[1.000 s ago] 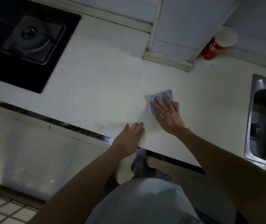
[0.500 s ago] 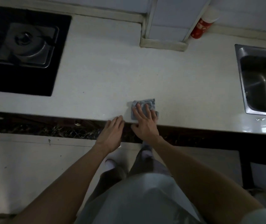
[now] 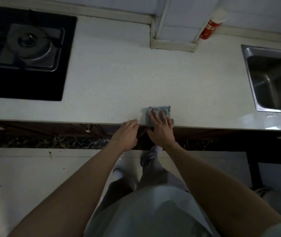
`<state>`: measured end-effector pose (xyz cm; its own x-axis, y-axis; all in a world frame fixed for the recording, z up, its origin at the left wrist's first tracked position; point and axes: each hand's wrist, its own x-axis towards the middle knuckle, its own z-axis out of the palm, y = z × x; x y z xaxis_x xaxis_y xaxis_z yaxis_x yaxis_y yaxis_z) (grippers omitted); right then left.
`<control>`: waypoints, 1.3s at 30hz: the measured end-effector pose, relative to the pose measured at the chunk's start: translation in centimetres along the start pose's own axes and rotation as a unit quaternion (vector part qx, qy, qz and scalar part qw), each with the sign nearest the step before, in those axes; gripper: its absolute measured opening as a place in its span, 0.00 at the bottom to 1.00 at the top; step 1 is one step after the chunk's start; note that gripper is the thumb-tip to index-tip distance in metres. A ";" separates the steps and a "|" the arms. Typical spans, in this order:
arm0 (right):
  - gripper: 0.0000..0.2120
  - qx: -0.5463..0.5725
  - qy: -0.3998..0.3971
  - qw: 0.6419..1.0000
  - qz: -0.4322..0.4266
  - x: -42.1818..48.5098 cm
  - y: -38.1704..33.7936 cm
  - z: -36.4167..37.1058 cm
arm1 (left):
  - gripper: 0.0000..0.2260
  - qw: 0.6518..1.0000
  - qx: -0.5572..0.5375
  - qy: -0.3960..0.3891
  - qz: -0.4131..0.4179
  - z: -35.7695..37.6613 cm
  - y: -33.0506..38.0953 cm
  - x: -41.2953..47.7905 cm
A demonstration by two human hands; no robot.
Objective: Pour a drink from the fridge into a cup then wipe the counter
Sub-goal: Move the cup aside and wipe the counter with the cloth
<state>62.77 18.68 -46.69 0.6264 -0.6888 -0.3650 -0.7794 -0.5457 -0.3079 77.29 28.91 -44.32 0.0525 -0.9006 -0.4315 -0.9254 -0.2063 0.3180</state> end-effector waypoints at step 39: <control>0.37 -0.034 -0.069 0.997 -0.010 15.7 -7.1 -3.6 | 0.26 0.999 -0.026 -0.032 -0.019 -5.8 -8.1 3.7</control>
<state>78.08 10.02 -47.03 0.6347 -0.6075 -0.4776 -0.7622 -0.5938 -0.2577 87.17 24.98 -43.57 0.0608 -0.8657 -0.4969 -0.9021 -0.2608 0.3439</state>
